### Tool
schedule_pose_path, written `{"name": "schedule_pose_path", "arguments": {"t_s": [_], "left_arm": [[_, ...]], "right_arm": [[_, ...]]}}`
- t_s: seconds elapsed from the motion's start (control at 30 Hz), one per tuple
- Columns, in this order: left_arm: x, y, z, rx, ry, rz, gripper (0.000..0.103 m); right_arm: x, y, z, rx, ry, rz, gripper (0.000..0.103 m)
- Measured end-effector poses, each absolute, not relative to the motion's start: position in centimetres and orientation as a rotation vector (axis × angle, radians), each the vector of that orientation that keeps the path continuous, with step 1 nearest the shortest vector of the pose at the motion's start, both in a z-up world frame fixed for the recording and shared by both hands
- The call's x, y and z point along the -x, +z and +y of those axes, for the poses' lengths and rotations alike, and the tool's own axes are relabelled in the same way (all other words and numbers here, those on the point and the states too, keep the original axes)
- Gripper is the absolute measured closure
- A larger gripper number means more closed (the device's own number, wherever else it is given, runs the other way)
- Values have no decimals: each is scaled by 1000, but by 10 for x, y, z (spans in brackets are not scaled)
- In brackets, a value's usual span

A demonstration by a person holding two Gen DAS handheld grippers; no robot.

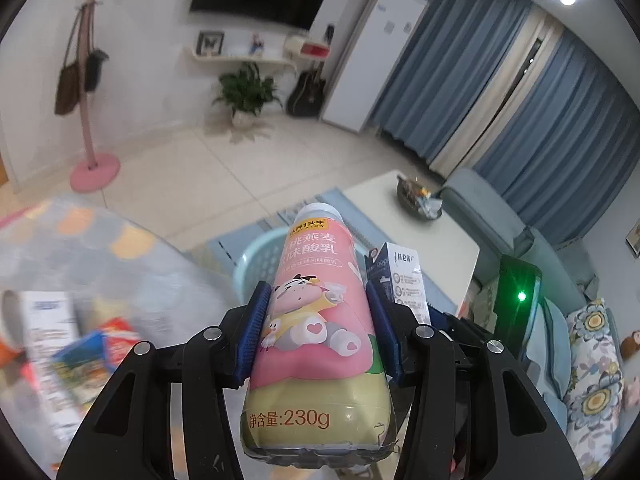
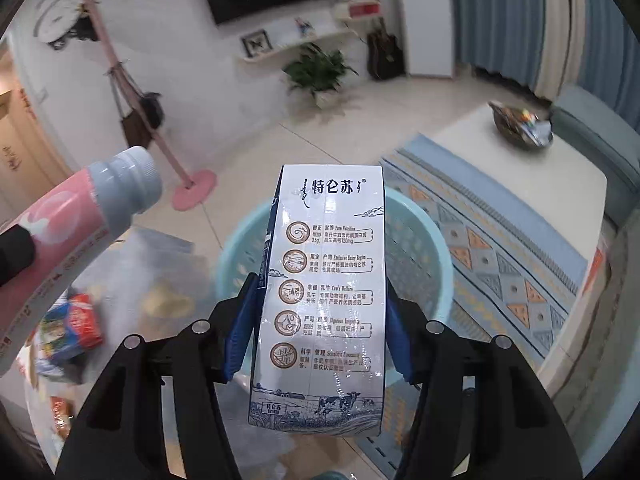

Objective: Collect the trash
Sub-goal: 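Carry yogurt bottle and carton over the basket and open both tools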

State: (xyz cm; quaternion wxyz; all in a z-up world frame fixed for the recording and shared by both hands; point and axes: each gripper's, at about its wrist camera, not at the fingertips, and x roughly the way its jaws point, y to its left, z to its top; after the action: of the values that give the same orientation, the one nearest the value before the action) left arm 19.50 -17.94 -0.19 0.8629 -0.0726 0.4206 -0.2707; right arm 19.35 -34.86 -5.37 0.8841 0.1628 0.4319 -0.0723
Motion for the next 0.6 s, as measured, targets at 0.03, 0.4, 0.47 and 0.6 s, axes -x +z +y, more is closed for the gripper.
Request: {"name": "schedule_pose_path", "arguments": {"t_s": [0.03, 0.4, 0.47, 0.6], "left_arm": [[-203, -12, -188, 150, -566, 906, 56], [-243, -109, -224, 133, -555, 1162, 55], [-243, -111, -223, 142, -551, 1165, 55], [-240, -99, -214, 181, -568, 1141, 44]], "right_arm": [[-197, -61, -354, -351, -162, 917, 49], [-209, -118, -376, -429, -183, 1096, 47], [-209, -120, -379, -432, -191, 1099, 47], [-205, -116, -383, -443, -197, 1078, 37]]}}
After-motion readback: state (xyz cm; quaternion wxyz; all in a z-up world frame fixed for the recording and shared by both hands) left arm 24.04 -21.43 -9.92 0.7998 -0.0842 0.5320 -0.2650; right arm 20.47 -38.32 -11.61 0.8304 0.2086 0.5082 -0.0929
